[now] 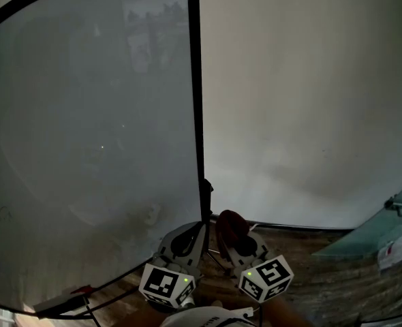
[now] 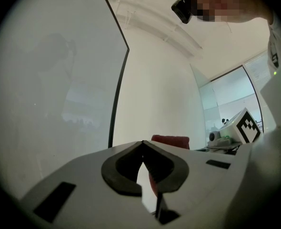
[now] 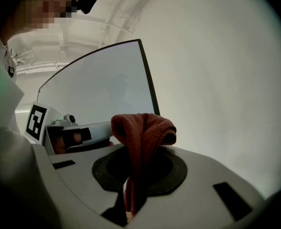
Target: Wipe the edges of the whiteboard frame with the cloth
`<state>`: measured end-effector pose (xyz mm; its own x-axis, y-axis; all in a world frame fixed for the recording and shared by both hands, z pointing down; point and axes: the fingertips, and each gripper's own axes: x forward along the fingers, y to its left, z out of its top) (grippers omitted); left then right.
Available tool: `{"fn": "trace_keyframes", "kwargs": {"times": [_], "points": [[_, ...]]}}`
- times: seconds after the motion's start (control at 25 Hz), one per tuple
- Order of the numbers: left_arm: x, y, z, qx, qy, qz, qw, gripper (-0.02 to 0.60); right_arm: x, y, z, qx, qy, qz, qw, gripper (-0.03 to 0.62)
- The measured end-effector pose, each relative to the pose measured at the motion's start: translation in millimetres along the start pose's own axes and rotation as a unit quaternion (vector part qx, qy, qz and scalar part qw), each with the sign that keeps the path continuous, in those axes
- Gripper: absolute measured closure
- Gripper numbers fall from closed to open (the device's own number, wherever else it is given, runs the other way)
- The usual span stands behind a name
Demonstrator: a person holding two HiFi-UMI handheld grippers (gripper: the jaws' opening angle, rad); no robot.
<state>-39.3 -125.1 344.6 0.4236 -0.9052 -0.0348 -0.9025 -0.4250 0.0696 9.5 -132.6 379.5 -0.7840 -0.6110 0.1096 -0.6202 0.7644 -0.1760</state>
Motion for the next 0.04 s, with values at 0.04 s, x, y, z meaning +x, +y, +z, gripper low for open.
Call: {"fn": "trace_keyframes", "kwargs": {"times": [0.04], "points": [[0.1, -1.4, -0.1, 0.0, 0.001, -0.001, 1.0, 0.574, -1.1, -0.3, -0.3, 0.0, 0.001, 0.001, 1.0, 0.539]]}}
